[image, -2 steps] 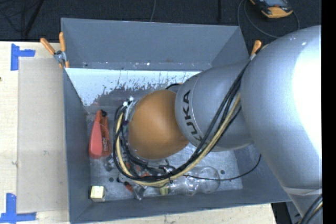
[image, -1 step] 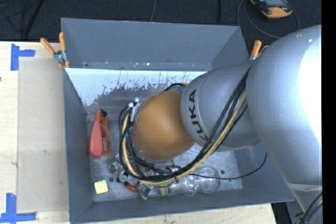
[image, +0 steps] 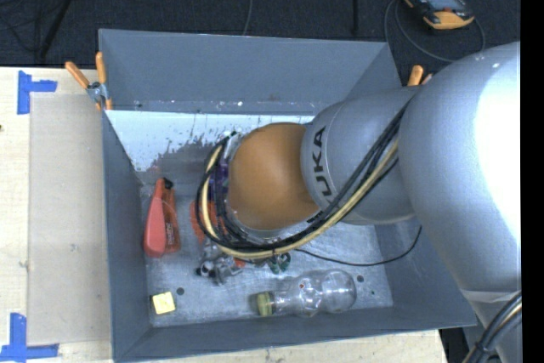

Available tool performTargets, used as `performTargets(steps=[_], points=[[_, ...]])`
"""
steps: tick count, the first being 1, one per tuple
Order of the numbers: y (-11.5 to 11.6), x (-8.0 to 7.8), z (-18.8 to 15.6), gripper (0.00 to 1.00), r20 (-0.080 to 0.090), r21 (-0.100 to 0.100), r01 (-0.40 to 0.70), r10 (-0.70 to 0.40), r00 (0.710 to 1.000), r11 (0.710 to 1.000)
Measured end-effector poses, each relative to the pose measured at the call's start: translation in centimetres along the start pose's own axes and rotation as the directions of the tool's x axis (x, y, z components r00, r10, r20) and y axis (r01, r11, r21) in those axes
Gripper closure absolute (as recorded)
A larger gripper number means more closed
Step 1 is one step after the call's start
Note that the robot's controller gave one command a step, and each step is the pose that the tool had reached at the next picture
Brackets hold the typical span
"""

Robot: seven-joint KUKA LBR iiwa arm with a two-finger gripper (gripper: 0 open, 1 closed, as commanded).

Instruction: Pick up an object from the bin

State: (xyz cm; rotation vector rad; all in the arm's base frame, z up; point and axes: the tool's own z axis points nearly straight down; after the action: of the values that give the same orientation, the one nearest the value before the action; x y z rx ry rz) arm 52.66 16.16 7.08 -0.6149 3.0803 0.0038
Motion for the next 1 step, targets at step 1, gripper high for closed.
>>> performTargets(steps=[1], points=[[-0.01, 0.0, 0.0, 1.0, 0.0, 0.0, -0.001, 0.001, 1.0, 1.0]])
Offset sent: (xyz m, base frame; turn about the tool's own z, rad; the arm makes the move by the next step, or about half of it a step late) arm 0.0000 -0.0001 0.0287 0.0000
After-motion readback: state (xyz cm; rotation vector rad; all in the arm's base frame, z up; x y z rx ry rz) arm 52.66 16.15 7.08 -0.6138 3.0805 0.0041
